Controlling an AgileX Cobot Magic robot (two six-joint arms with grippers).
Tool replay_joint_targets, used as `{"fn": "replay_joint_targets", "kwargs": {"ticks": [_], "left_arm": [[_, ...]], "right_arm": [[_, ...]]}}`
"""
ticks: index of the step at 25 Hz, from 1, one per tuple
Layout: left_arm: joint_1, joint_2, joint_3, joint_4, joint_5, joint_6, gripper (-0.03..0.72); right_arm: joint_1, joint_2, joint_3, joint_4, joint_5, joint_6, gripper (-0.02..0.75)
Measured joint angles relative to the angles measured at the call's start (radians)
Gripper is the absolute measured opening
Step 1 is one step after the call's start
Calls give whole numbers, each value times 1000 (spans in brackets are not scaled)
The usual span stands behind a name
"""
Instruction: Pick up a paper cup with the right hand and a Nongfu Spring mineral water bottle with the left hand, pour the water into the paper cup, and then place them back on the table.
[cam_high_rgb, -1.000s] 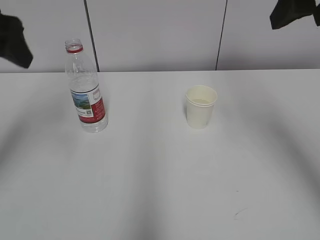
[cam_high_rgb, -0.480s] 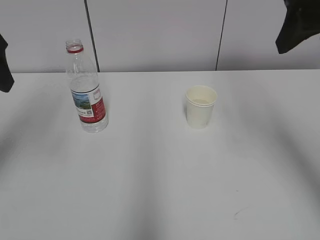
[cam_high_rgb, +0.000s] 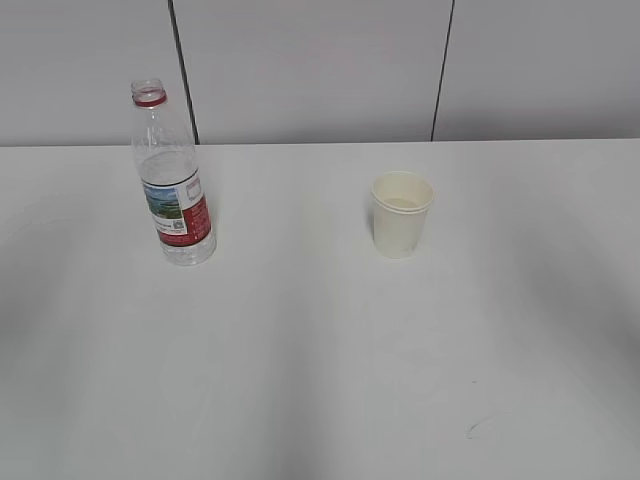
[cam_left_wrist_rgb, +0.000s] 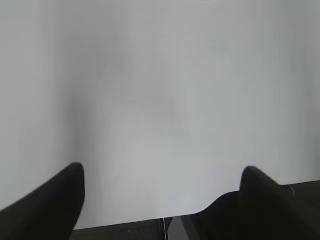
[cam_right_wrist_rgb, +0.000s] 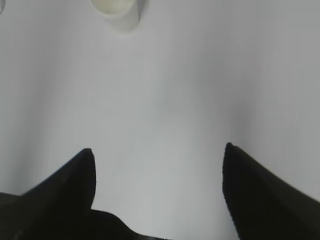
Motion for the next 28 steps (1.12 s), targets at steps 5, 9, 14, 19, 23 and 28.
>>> {"fn": "replay_joint_targets", "kwargs": {"ticks": [5,9,14,19,23,28], "left_arm": [[0,-226,113,14,10,0,564],[0,-394,181,5,17,0,564],[0,-593,283,4,16,0,564],[0,-765,376,-18,-5,0,564],[0,-880,430,-29,-24,0,564],[0,-972,456,-30,-70,32,564]], "right_arm": [[0,-182,179,0,2,0,582],[0,-334,320,0,2,-14,582],[0,-535,475,-2,4,-44,582],[0,-744,601,-2,-9,-116,582],[0,-901,690,-2,-76,-127,582],[0,-1064,797,-3,-120,-140,582]]}}
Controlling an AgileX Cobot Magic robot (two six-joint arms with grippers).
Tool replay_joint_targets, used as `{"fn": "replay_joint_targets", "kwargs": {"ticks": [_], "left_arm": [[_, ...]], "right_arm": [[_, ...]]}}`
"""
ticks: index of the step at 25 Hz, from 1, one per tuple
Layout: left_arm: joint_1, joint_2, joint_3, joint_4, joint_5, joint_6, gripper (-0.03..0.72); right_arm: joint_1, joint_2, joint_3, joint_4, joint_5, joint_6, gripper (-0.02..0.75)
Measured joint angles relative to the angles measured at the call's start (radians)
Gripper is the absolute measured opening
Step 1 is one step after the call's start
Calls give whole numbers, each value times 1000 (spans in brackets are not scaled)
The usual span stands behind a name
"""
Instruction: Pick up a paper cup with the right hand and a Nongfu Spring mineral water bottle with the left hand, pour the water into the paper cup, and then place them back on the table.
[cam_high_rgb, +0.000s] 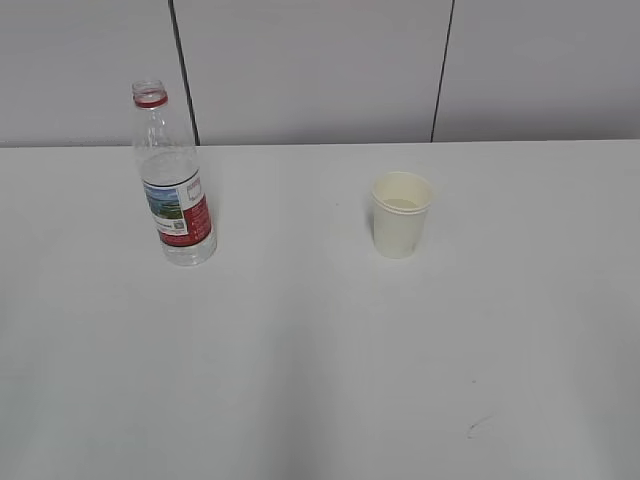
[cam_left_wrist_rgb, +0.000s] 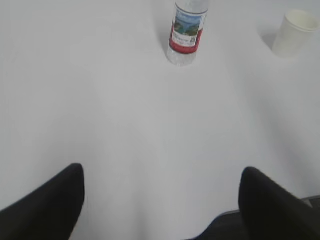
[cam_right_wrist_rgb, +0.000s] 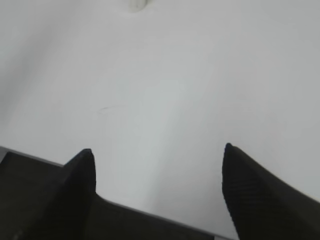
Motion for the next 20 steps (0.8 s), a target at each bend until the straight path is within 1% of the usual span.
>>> {"fn": "replay_joint_targets", "kwargs": {"ticks": [2,5,15,18,20], "left_arm": [[0,-3,8,-1,-32,36,564],[0,-3,36,-5,-82,55,564],[0,-3,39,-11,-96,60,563],[16,-3,39,-9,-96,60,563],[46,-3,39,-9,-96,60,563]], "right_arm": [[0,-52,12,-6,-26,-7,582],[0,-77,34,-18,-60,-11,582],[0,-78,39,-26,-67,-17,582],[-32,-78,39,-26,-67,-17,582],[-83,-78,39,-26,-67,-17,582]]}}
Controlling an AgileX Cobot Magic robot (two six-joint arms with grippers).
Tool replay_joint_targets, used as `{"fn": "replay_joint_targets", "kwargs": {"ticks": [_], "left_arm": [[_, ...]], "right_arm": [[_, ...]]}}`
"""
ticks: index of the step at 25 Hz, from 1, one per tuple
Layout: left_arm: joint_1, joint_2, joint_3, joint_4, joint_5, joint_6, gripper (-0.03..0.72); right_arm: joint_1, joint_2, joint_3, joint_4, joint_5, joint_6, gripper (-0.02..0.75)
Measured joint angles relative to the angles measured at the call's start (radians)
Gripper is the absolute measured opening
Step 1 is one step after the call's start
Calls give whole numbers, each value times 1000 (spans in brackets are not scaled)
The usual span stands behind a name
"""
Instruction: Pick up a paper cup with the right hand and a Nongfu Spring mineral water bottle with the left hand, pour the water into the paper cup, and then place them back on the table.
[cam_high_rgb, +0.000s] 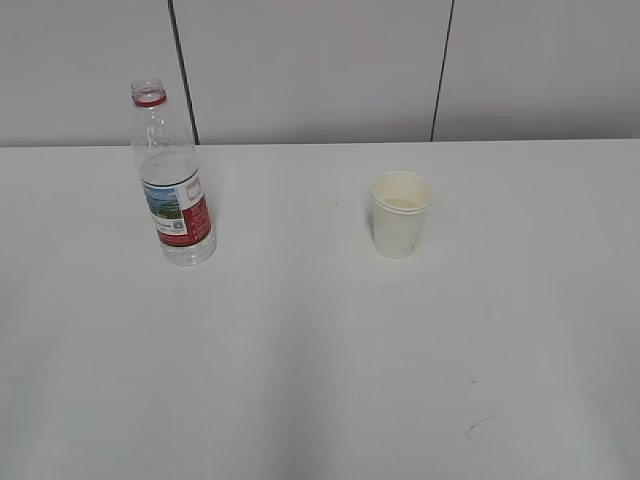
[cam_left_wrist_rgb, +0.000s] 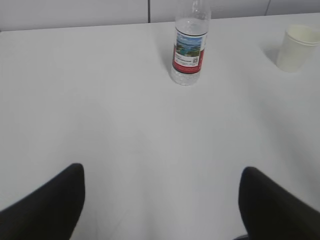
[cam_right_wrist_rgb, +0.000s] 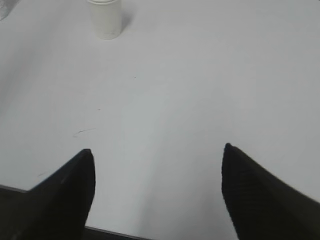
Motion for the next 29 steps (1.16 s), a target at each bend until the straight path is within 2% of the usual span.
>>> {"fn": "replay_joint_targets", "kwargs": {"ticks": [4,7,29], "left_arm": [[98,0,0,1,0,0,562],[127,0,0,1,0,0,561],[127,0,0,1,0,0,522]], "right_arm": [[-84,0,0,0,0,0,582],[-94,0,0,0,0,0,582],[-96,0,0,0,0,-1,582]]}}
